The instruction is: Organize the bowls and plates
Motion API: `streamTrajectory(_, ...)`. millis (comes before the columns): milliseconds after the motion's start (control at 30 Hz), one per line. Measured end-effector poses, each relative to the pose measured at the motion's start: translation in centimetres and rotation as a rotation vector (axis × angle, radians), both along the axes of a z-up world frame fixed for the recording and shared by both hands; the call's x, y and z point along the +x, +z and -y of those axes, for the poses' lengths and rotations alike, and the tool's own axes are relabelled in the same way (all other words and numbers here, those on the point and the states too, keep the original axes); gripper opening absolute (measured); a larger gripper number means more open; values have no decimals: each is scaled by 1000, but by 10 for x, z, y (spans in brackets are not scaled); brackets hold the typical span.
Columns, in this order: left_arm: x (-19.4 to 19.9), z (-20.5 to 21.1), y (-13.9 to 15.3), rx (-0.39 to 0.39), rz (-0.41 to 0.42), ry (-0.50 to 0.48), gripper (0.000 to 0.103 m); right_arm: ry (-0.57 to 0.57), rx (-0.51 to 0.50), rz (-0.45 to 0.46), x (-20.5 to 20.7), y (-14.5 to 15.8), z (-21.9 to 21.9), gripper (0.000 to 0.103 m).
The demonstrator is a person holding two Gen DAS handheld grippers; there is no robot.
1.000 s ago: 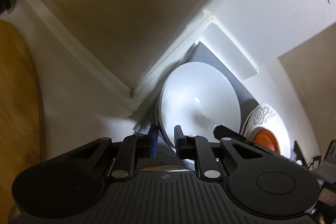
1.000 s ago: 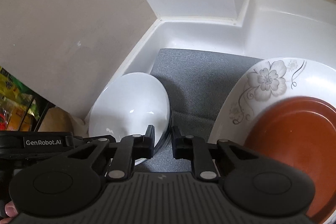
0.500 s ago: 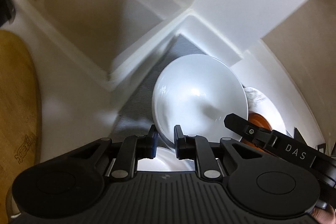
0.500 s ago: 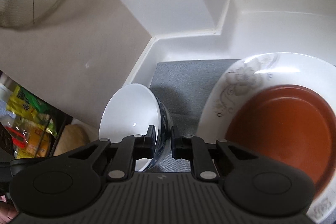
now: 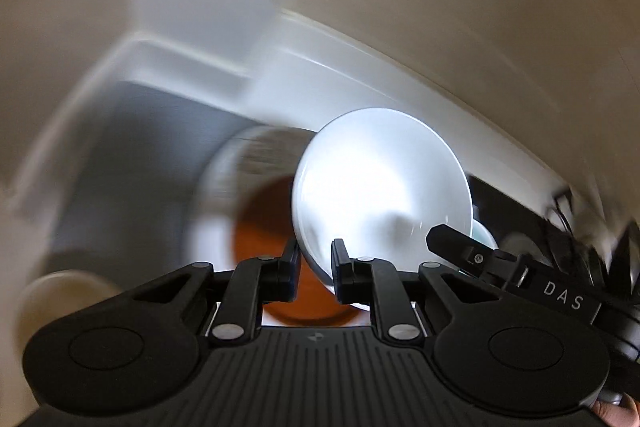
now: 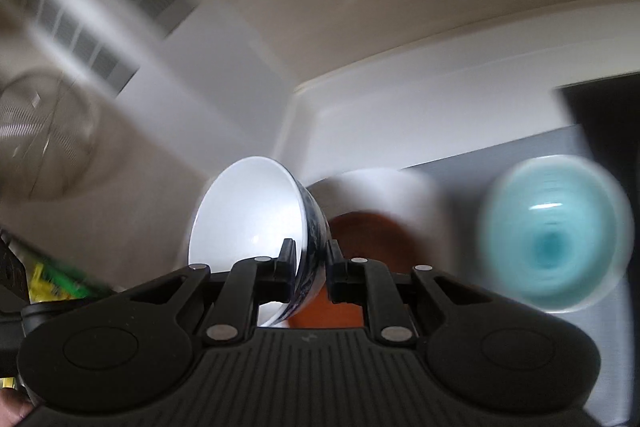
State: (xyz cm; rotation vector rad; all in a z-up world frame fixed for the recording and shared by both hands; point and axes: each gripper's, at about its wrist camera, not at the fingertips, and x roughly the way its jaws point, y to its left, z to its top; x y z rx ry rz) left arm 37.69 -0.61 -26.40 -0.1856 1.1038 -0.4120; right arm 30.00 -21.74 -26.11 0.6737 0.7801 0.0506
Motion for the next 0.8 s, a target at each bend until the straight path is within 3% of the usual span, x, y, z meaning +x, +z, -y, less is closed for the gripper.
streamTrajectory(167,4,74,-9,-10,-56,-159,17,-172,-7,-30,-36,-2,63,16)
streamTrajectory(333,6,123,-31,3,-158,-273,18,-296,23,-74,-63,-17,110,16)
streamTrajectory(500,17,163,-51,73,-197,-332,19,-325,47,-120,-68,-43,128,16)
streamTrajectory(700,15,165,-62,93,-230,-350,19,-305,5,-143,-63,-61,127,14)
streamTrajectory(800,12,172,-60,134,-180,-381,18,-285,-30,-158,-62,-66,123,15)
